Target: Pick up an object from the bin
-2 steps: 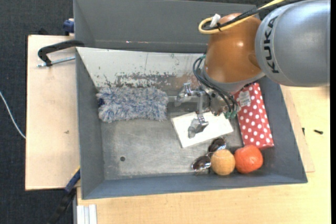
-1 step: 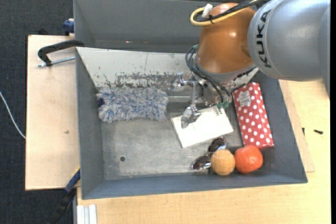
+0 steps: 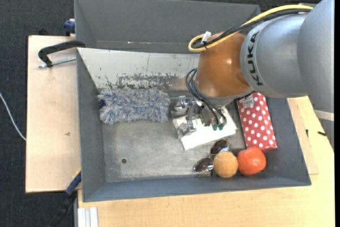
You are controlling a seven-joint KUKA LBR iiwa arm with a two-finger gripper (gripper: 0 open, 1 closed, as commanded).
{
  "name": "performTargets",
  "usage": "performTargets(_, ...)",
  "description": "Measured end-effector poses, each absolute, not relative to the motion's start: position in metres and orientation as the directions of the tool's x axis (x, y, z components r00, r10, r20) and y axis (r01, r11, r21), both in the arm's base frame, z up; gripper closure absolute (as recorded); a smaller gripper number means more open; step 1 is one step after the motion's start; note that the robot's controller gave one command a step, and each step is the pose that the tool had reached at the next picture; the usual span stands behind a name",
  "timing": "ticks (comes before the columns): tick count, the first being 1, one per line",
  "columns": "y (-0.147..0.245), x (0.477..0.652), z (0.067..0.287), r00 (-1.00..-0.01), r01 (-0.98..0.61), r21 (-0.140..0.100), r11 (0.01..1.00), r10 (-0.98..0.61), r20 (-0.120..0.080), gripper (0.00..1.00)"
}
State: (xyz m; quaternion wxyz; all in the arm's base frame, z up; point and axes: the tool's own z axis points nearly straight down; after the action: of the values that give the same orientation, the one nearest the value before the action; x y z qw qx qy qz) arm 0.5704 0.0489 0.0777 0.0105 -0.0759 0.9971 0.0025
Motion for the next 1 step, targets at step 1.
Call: performTargets(1, 0.0489, 0.5711, 0.0781, -0.988, -0.151, 0.003, 0.988, -0.151, -0.024, 1.00)
